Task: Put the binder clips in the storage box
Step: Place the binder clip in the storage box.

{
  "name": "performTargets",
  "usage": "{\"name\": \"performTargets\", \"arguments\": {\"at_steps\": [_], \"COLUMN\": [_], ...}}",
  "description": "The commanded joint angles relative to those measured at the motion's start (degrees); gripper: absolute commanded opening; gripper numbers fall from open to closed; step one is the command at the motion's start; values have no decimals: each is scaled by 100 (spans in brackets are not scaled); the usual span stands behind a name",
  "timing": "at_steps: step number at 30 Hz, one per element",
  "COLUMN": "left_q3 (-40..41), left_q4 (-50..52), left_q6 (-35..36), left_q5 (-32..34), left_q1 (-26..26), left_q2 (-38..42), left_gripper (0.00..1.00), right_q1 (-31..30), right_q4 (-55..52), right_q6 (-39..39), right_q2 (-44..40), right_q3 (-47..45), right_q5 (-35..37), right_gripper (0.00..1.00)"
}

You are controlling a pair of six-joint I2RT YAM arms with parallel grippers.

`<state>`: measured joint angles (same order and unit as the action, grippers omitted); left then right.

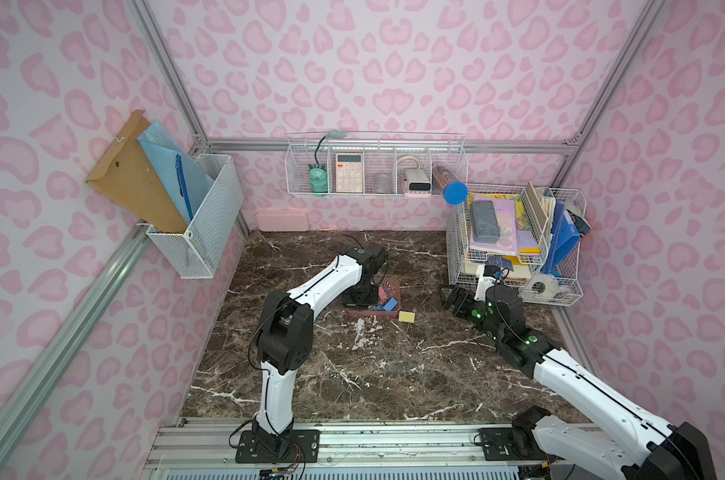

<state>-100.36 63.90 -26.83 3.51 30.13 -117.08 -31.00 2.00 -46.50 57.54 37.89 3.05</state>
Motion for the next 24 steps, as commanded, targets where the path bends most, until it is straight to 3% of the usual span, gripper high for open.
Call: {"name": "performTargets", "arguments": {"at_steps": [1, 9, 18, 24], "left_q3": [-227, -625, -635, -916], "left_q4": [61, 126, 157, 366], "left_q6": [139, 247, 274, 310], "left_q5": [-218, -336, -254, -160], "left_q1": [-105, -227, -232, -227], "left_q2": [-232, -709, -582, -351], "left_gripper": [0, 1, 28, 34], "right_q1": [6, 2, -1, -135], "right_q4": [56, 24, 17, -53], "right_q6": [-34, -17, -10, 94], "right_q2": [17, 56, 233, 384], "right_q3": [10, 36, 123, 274], "right_q5": [-38, -59, -152, -80], "right_gripper": [92, 92, 92, 92]}}
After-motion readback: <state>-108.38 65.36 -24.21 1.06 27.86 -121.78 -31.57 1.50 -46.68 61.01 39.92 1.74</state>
